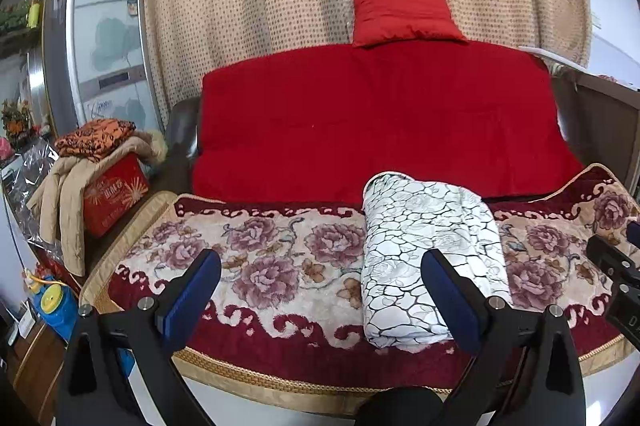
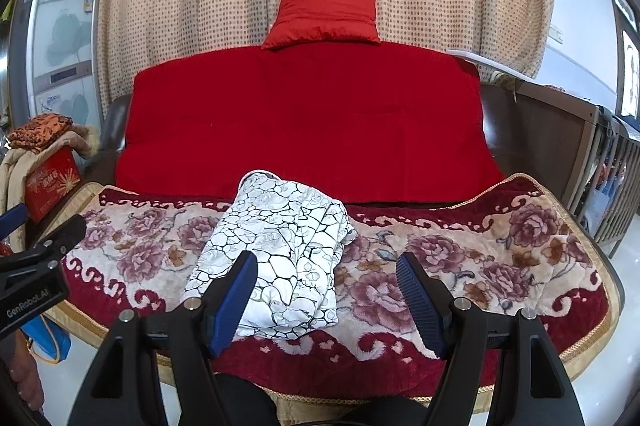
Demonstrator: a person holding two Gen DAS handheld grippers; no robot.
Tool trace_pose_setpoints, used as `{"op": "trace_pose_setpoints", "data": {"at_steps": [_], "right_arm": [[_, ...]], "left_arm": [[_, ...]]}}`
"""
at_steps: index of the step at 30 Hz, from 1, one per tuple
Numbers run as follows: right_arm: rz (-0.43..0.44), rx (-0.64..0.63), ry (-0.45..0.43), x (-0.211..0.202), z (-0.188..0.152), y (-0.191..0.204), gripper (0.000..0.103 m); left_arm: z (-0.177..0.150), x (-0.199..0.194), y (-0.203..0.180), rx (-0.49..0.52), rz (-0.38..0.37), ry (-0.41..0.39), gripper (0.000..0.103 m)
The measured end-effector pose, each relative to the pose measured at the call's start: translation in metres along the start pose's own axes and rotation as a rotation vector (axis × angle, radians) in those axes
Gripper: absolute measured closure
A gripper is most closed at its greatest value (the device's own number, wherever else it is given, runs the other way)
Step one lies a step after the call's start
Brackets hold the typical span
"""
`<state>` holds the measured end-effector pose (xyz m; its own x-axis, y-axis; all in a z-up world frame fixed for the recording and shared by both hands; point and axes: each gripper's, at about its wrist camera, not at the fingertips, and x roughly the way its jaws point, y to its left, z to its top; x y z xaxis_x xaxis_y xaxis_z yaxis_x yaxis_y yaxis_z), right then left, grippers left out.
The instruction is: Fold large clothes
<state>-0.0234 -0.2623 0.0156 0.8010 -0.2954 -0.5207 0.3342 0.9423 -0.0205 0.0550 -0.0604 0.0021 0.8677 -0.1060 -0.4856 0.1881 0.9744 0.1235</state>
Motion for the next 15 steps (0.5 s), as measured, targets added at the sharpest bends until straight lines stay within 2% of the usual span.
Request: {"op": "trace_pose_setpoints", "data": {"at_steps": [15], "right_arm": [[-0.027, -0.024, 0.076, 0.079, 0.019, 0.016, 0.028]], "left_arm": [[0.016, 0.080, 0.007, -0.014, 0.009, 0.063, 0.003]]}}
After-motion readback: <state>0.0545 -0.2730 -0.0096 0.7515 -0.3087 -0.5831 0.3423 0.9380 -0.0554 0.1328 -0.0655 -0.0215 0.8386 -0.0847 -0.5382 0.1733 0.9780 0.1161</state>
